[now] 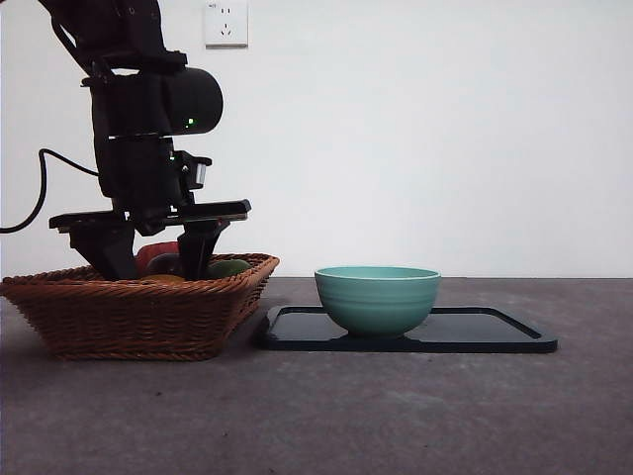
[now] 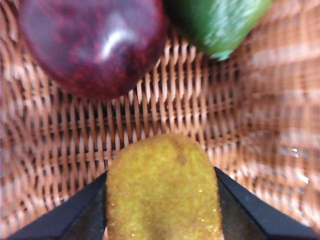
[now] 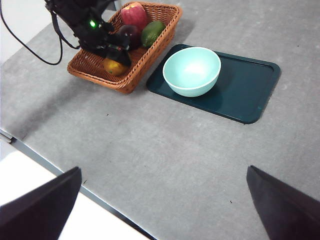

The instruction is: Pick up the wifruite, put it on the bowl, pick up the plate, put it on desk

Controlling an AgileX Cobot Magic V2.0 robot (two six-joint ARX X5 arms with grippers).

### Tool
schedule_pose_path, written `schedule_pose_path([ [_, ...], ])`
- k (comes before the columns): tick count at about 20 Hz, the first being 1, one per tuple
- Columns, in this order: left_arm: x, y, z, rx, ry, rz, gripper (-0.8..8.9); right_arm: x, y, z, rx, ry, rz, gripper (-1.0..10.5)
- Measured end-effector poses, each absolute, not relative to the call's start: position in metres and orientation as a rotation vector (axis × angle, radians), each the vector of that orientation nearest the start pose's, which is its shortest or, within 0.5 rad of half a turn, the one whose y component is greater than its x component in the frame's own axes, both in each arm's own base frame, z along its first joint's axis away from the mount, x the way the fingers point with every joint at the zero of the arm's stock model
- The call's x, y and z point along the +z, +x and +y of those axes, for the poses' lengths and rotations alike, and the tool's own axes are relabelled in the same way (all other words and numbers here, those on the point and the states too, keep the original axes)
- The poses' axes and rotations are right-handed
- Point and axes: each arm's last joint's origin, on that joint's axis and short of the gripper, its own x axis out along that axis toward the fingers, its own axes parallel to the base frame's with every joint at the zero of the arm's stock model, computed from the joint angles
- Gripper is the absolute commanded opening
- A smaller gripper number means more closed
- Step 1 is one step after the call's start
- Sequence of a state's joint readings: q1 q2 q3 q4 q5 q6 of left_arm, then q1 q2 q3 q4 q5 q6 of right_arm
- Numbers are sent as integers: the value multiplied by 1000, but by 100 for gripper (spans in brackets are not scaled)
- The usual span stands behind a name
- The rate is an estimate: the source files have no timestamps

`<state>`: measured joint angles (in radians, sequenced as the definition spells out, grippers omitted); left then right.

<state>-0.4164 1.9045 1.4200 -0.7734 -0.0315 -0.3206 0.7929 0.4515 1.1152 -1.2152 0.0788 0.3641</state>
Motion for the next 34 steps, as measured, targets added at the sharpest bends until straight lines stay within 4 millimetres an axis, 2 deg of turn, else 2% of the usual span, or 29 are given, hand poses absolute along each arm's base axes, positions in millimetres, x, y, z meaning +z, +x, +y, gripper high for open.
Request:
schedule_pose_path([
  [2,200,349,-153,-128,2,1266,267,366,16,13,590,104,627,561],
  [6,199,349,-153,-129,1,1265,430,366,16,13,590,104,627,561],
  [9,201,348,-152,-121,7,1289,447,366,16,13,590,104,627,561],
  [11,211,352,-154,-125,9,1283,450,366,16,13,591,104,627,561],
  [13,227,355,-155,-139,9,1253,510,366,16,13,591,104,627,561],
  [16,260,344,-150,-163,8,1197,541,366,16,13,590,104,627,561],
  [19,307,318,-139,-203,11,1099,553,366,16,13,591,104,627,561],
  [22,348,284,-128,-270,29,1008,697,366,16,13,591,104,627,561],
  [25,381,245,-121,-376,30,940,696,366,16,13,590,104,627,561],
  [29,413,187,-110,-593,34,886,696,366,16,13,590,104,627,561],
  [34,437,129,-89,-717,104,760,693,366,16,13,590,104,627,561],
])
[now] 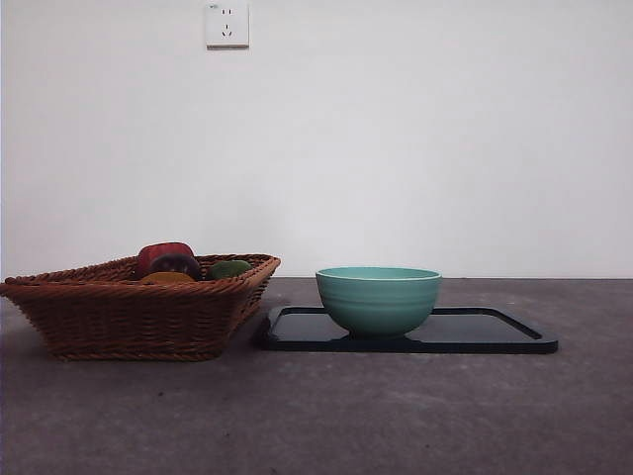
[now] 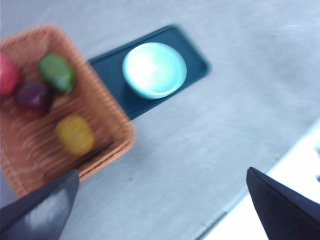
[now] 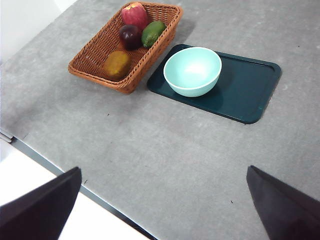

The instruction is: Pick up the wifruite, put it on the bowl, pick up the plate, put it on desk

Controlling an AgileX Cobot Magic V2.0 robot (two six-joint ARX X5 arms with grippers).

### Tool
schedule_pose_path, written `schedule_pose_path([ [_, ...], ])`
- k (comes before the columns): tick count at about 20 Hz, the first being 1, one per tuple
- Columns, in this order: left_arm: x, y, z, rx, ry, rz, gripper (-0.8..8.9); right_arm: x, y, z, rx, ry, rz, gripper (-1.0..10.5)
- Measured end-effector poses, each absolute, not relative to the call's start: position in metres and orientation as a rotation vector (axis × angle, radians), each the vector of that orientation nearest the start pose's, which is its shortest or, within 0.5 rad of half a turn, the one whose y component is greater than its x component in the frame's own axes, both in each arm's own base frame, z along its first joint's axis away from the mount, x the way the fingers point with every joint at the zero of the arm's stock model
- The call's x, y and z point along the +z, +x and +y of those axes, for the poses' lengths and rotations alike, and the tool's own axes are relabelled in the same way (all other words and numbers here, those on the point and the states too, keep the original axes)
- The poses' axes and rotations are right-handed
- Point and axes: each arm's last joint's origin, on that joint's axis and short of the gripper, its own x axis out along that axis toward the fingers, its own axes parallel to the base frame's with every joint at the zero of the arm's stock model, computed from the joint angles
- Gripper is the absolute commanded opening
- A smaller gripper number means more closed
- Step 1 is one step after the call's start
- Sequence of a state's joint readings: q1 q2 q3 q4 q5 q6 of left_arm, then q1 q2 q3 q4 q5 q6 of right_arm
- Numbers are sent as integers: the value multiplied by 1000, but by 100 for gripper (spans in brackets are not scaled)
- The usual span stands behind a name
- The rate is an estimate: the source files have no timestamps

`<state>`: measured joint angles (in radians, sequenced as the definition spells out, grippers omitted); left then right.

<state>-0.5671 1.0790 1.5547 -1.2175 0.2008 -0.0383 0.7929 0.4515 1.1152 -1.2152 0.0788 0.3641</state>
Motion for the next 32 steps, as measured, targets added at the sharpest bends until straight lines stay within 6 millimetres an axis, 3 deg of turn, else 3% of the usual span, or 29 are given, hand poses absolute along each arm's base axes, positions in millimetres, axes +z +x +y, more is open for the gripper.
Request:
schedule_pose_path([
  [5,440,85,-67,-869,86,656,693,366,16,13,590,103,626,561],
  [16,387,34,-34,-900,80,619,693,367,16,14,593,108,619,561],
  [22,382,17,-23,-907,70,538,693,368,17,14,595,112,609,561],
  [27,382,15,-22,-908,69,532,693,378,24,22,640,178,534,560],
  [32,382,15,-22,-908,69,531,693,371,65,65,611,126,720,560],
])
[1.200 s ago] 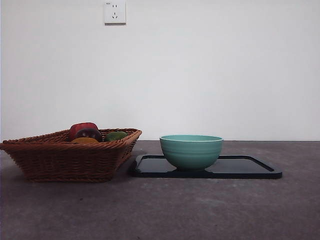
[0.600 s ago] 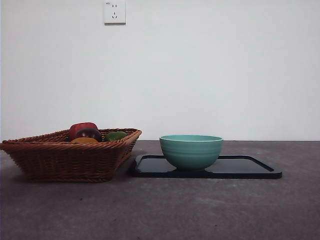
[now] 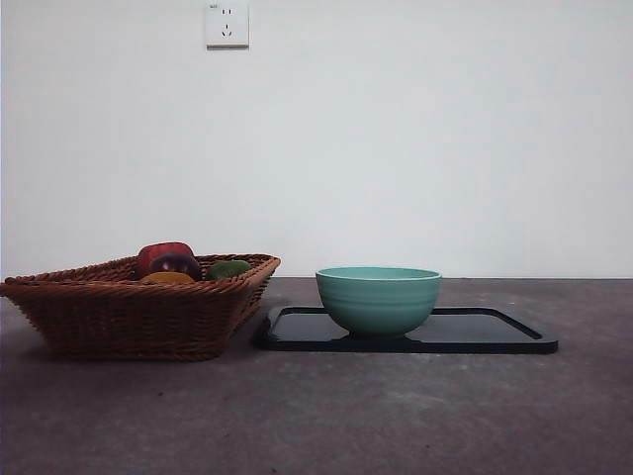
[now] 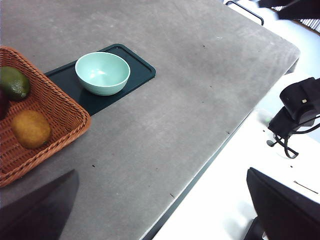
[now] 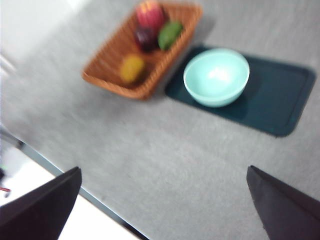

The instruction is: Pick up the wifruite, put it on the bowl, pick up the plate, put it on desk

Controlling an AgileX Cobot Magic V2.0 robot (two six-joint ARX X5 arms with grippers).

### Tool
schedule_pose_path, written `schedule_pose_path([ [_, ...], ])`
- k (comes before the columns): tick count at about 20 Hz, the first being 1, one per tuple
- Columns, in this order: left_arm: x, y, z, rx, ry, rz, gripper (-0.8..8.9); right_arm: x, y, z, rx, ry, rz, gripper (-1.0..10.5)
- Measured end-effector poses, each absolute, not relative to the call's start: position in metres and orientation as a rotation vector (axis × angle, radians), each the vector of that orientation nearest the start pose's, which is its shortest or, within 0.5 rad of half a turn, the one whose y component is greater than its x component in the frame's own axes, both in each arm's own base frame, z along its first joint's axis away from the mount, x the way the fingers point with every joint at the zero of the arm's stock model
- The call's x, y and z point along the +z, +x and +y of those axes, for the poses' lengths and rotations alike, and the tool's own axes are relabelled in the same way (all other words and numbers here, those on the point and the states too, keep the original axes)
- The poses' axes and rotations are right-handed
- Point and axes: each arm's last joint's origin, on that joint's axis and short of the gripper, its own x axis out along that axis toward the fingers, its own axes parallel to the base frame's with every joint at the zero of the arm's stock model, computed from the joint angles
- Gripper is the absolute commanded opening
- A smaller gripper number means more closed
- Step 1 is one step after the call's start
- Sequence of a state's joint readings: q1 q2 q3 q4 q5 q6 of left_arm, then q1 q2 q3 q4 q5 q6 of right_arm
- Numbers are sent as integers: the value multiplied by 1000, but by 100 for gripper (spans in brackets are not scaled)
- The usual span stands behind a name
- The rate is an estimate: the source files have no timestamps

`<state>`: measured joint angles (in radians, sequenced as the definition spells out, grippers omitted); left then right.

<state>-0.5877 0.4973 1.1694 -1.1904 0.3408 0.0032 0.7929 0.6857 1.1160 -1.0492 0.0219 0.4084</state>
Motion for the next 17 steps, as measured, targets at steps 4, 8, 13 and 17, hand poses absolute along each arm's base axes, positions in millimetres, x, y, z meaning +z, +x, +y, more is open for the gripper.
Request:
schedule_pose_path([
  [4,382,15,-22,-908,69,531,693,353,106,107,543,98,883,560],
  [8,382,15,-22,-908,69,532,693,325,149,137,476,127,1044,560],
  [13,382,15,-22,-908,69,531,693,289,202,150,436,221,1183,560],
  [17,382,15,-22,-908,69,532,693,261,239,142,376,302,1260,560],
])
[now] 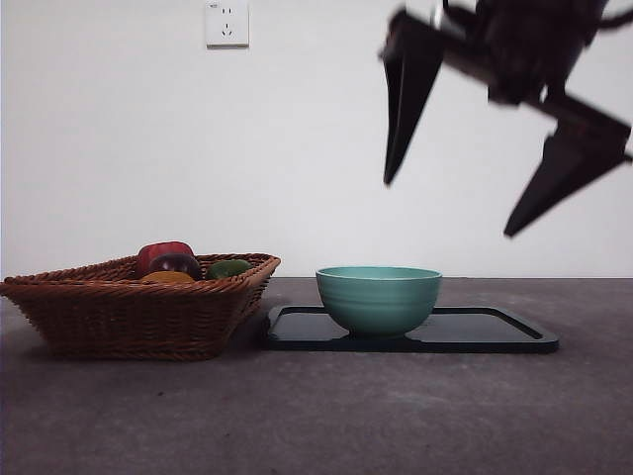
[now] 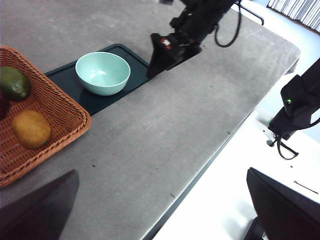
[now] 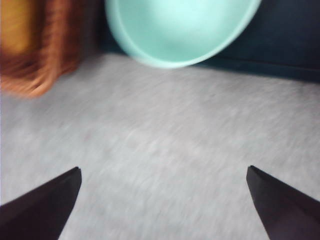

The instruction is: Pick up the wifruite, put it on the bowl, pick up the plate, put it on desk

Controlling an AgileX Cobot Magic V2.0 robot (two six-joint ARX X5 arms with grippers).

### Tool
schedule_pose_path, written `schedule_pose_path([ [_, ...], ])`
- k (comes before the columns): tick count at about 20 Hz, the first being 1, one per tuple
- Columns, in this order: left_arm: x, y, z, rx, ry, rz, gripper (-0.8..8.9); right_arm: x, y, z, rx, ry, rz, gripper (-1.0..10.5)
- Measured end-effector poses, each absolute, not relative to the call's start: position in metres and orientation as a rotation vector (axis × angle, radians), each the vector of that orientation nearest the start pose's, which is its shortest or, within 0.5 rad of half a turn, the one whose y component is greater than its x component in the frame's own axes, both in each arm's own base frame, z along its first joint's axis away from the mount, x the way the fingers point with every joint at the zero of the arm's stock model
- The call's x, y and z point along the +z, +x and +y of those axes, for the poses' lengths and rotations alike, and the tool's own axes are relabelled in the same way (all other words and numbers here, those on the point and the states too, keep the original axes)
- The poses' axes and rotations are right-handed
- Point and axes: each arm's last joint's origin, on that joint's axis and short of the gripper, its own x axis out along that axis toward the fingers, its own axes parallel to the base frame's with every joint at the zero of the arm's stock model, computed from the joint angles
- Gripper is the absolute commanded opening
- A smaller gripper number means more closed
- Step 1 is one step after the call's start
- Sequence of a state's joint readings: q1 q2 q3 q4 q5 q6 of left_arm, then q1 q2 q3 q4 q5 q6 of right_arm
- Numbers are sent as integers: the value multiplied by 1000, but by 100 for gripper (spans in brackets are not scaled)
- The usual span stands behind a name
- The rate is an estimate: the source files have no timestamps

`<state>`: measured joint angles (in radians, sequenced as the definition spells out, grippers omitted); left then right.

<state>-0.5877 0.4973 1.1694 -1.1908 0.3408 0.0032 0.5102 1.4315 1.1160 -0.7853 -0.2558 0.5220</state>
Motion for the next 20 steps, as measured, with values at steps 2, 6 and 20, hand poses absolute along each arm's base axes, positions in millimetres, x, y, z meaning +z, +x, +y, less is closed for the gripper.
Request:
schedule_pose_path([
  [2,382,15,-22,-908,69,531,693,246,255,136,349,345,1299,559],
  [6,382,15,-22,-908,69,532,693,235,286,132,320,401,1344,545],
  [20,382,15,-22,-908,69,532,693,239,371,157,122,191,1368,528],
])
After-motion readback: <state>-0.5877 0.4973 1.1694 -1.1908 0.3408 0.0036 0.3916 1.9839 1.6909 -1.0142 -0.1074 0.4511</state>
